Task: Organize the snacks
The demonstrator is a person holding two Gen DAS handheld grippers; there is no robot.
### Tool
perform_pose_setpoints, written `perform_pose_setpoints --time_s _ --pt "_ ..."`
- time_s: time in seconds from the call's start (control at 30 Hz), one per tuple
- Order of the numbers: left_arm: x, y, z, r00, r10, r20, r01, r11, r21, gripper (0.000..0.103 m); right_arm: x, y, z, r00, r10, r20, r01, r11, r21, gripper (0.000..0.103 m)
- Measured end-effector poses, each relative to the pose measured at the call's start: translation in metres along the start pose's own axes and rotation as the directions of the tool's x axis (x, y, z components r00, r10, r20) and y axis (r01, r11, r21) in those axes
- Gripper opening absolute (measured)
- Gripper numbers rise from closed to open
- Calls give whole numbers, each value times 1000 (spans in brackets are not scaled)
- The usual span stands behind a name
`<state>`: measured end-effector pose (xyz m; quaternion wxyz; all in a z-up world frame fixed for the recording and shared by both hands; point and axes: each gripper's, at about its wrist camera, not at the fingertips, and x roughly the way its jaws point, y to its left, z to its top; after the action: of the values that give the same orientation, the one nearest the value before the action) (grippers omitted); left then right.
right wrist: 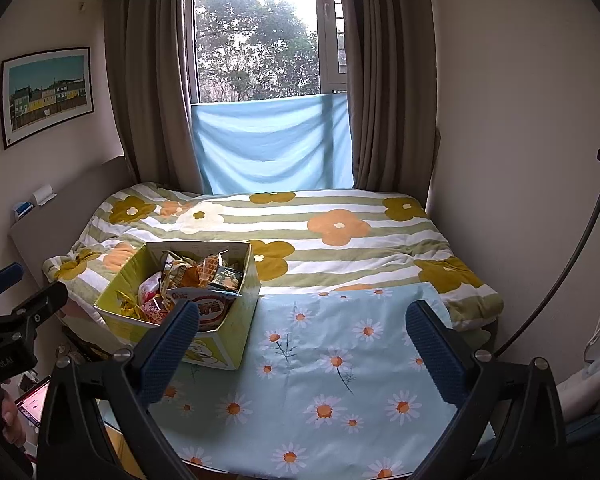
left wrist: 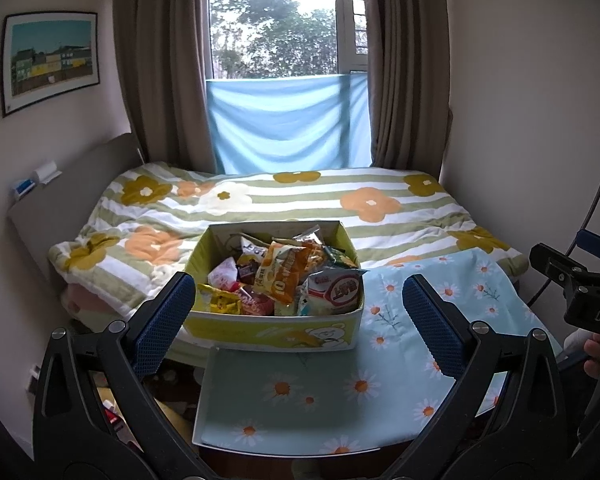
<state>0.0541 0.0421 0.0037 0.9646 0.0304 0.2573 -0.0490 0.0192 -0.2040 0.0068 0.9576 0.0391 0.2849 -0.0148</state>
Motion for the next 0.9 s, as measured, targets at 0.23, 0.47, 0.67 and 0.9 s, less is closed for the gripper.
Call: perform_pose_setpoints --time_s 0.23,0.47,0.67,0.9 --pt "-1 2 0 1000 4 -1 -4 1000 0 103 0 1 0 1000 -3 -5 3 1000 -2 103" --pt "-1 2 -2 1000 11 4 -11 1000 0 103 0 4 1 1000 -4 -5 4 1000 -3 103" --pt "0 0 -2 999 48 5 -48 999 5 103 3 5 3 1000 -6 -13 6 1000 -8 103" --pt "3 -2 -4 998 61 1 -61 998 13 103 6 5 3 1000 -4 -14 4 1000 -8 103"
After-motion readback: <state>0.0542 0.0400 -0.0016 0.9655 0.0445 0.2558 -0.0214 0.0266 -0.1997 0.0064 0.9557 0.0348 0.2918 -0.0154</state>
